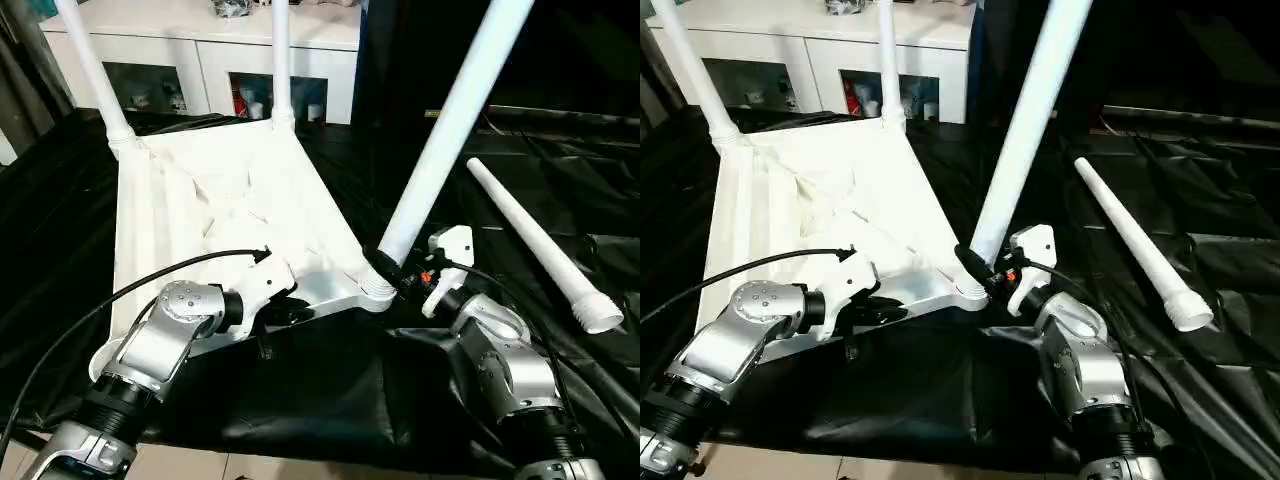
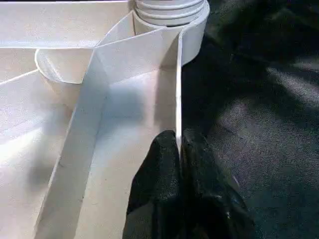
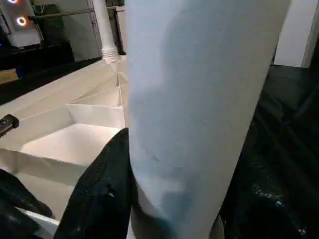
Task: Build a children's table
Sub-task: Insert table leg to table base
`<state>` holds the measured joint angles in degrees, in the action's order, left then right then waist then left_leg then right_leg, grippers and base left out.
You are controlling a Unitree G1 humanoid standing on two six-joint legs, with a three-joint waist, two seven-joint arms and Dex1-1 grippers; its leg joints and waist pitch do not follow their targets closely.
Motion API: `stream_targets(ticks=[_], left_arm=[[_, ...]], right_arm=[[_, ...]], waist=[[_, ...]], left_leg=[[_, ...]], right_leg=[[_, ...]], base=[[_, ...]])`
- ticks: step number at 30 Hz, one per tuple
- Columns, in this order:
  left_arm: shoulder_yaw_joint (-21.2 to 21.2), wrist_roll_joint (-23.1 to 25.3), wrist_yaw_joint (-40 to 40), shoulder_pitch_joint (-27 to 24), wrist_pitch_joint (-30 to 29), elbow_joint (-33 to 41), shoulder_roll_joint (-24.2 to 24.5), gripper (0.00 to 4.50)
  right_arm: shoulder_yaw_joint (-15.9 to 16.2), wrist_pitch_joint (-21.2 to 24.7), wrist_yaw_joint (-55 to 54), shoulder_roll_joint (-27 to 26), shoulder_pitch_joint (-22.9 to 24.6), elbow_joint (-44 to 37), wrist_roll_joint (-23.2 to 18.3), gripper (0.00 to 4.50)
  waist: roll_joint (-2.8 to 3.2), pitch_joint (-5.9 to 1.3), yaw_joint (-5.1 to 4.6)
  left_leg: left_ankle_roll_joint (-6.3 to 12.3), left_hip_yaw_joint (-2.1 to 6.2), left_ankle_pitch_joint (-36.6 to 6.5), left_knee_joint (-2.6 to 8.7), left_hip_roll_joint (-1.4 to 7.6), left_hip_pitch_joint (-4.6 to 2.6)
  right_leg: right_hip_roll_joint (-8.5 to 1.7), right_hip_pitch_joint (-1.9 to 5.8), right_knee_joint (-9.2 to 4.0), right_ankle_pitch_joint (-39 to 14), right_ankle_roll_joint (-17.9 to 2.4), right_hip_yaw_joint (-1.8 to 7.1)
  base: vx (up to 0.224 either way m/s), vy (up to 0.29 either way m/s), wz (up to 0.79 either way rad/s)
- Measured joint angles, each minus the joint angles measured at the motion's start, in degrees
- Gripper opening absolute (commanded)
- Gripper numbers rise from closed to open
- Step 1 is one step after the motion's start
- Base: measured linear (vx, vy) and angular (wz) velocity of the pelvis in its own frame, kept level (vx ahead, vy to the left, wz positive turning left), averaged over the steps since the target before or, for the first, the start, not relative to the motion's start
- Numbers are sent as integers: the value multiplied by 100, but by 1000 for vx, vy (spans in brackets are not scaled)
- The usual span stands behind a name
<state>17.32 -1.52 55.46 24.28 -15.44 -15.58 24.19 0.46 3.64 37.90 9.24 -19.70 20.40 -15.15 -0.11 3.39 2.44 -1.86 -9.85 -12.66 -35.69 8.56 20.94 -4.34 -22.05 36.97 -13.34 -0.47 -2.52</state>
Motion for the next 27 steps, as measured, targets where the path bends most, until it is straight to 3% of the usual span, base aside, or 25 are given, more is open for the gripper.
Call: stream_targets(ticks=[6, 17, 27], left_arm=[[0, 12, 66, 14, 76, -41, 13, 0], [0, 28, 118, 43, 181, -158, 31, 0], [0, 43, 154, 45, 228, -159, 34, 0]], right_arm=[[82, 591, 515, 325, -332, 64, -39, 190], [383, 445, 1534, 614, -436, 202, -61, 190], [260, 364, 1356, 557, -548, 451, -92, 190]], waist=[[-2, 0, 8], [-14, -5, 20], [-13, -5, 15]], left_leg=[[-1, -1, 1, 4, 2, 1], [1, -5, 2, 11, 7, 2], [0, -5, 2, 11, 7, 2]], right_leg=[[0, 0, -2, -1, 1, -2], [0, 12, -9, -1, 2, -5], [0, 9, -10, -1, 2, -5]], base=[[0, 0, 0], [0, 0, 0], [0, 0, 0]])
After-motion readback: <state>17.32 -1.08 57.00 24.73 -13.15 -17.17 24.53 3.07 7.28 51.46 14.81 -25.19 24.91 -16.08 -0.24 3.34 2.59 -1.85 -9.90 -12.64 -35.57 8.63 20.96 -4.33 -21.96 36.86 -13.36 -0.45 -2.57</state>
